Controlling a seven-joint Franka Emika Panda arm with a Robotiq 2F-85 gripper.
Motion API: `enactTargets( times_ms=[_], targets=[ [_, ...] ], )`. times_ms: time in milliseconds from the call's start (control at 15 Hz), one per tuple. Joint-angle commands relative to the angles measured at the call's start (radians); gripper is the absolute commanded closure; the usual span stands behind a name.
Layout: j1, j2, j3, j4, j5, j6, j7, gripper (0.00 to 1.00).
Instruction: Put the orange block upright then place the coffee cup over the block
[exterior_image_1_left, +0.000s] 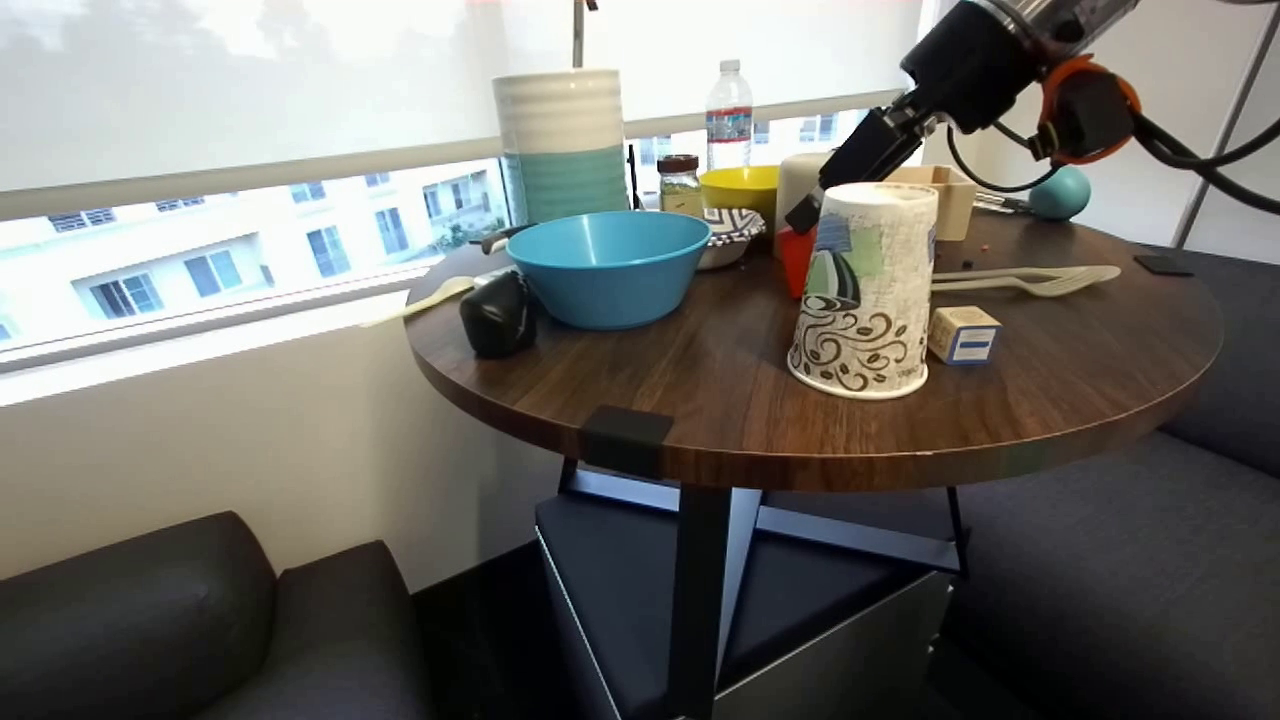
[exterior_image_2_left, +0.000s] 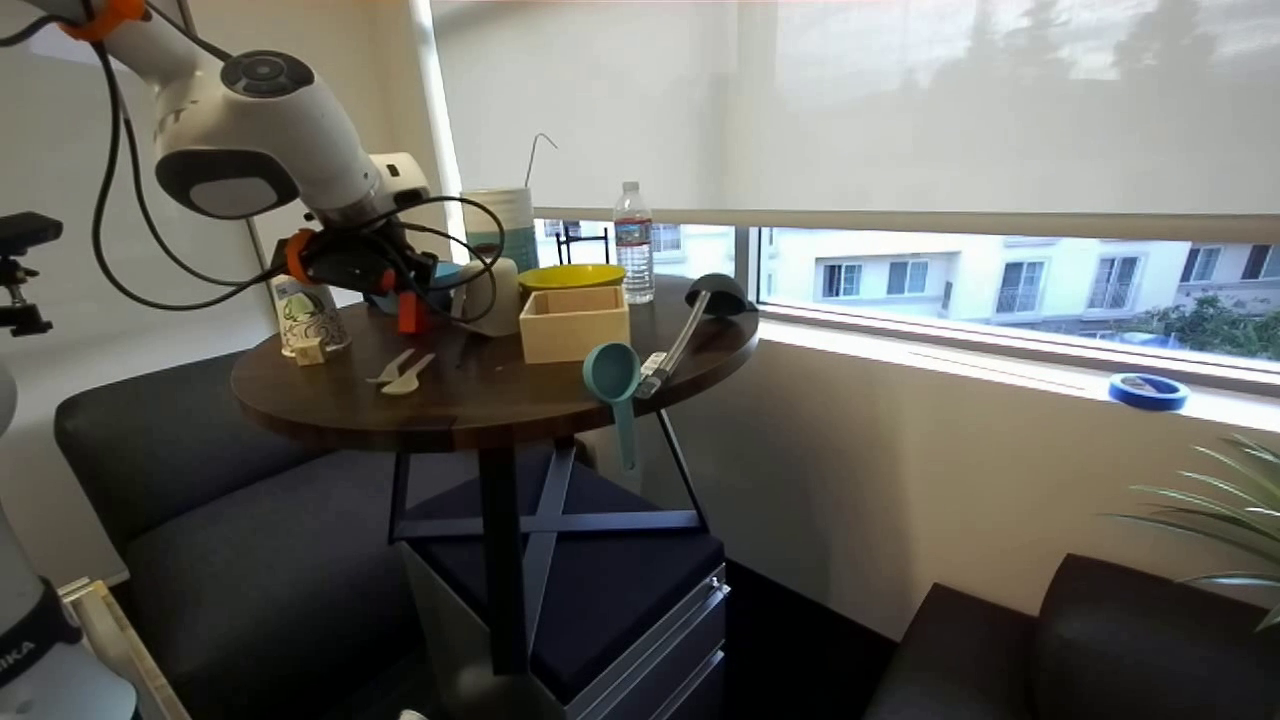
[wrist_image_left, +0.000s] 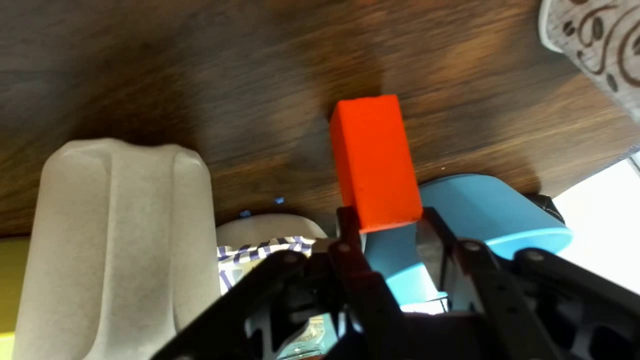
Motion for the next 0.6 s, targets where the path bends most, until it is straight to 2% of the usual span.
enactTargets(
  times_ms=[0,67,400,533],
  targets=[
    [0.041,-0.036,-0.032,-0.037,0.052,0.027,-0.075,0.59],
    [0.041,-0.037,-0.034,-0.041,0.045,0.025,-0.075,0.4],
    [-0.008,-0.056,0.005,-0.048,-0.018,0.003,-0.008,0.06],
    [-0.059,-0.073,0.065,-0.039,-0.093,0.004,0.047,0.0]
  ],
)
